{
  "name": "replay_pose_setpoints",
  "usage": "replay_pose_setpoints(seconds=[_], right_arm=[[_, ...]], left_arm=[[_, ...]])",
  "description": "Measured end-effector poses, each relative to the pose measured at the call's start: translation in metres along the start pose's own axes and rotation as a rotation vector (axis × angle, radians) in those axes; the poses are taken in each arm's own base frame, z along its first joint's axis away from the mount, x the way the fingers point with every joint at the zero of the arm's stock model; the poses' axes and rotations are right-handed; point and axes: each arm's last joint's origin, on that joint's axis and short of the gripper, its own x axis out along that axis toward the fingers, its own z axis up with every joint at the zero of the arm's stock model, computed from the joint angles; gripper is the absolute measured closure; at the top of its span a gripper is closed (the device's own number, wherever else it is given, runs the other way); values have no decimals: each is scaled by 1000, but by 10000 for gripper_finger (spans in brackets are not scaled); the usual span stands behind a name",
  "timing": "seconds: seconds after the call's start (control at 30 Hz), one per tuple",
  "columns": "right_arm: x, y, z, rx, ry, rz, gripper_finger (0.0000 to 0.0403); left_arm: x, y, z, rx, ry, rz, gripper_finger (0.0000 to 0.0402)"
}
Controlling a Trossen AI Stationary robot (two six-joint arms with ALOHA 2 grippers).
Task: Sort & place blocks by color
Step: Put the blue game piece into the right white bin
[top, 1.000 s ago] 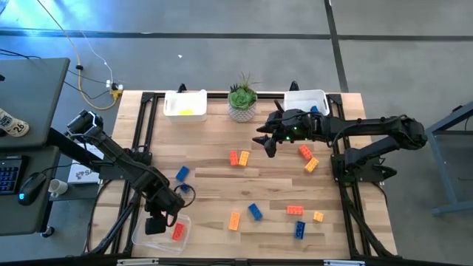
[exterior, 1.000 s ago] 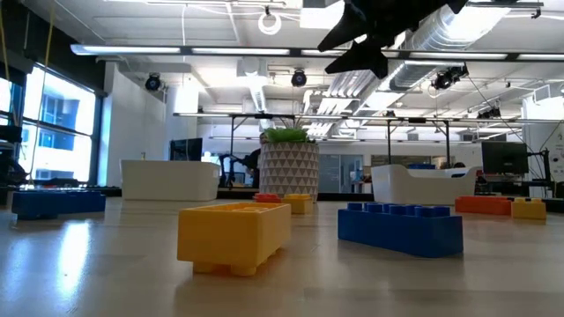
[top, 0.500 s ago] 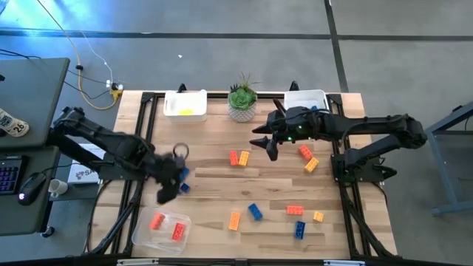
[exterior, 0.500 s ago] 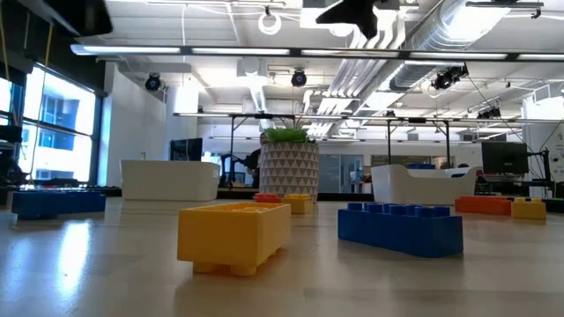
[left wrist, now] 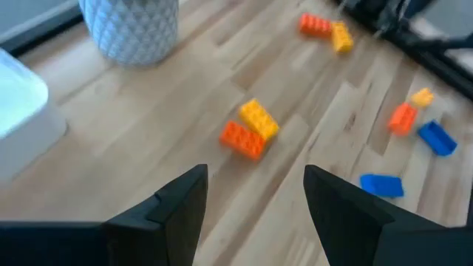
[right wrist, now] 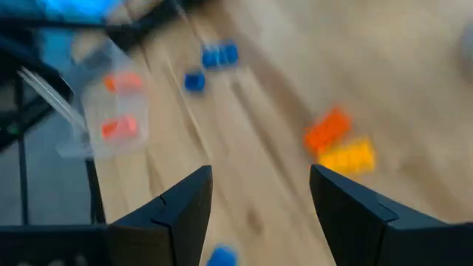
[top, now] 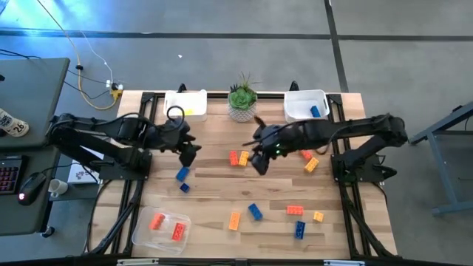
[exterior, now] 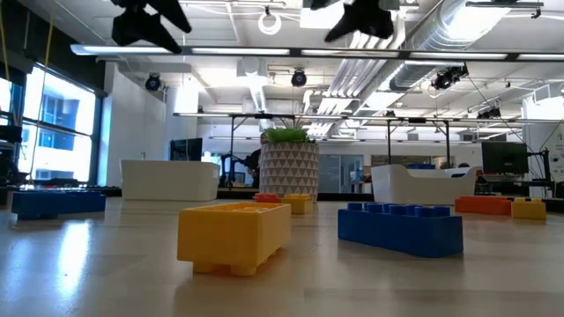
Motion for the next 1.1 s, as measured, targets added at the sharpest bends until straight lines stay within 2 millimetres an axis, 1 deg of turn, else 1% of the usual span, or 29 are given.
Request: replay_pose_setpoints(seconds=[0.2, 0.3, 0.4, 0.5, 0.63, 0.77, 0.93, 1.1], right_arm=[[38, 16, -14, 175, 189, 9, 187], [58, 22, -24, 246, 279, 3, 187], [73, 28, -35, 330, 336, -25, 187], [86, 33, -47, 400, 370, -68, 187], [96, 41, -61, 471, 399, -100, 187], [103, 49, -74, 506, 409, -138, 187], [113, 57, -92, 508, 409, -185, 187], [123, 66, -111, 471, 409, -221, 187]], left_arm=[[3, 4, 9, 0, -49, 4, 190], [4, 6, 11, 37, -52, 13, 190], [5, 7, 12, 100, -53, 17, 190], [5, 7, 12, 126, -53, 17, 190], [5, 7, 12, 126, -51, 16, 190], [5, 7, 11, 127, -44, 5, 190], [5, 6, 11, 121, -39, -3, 190], [6, 6, 11, 75, -34, -4, 190]])
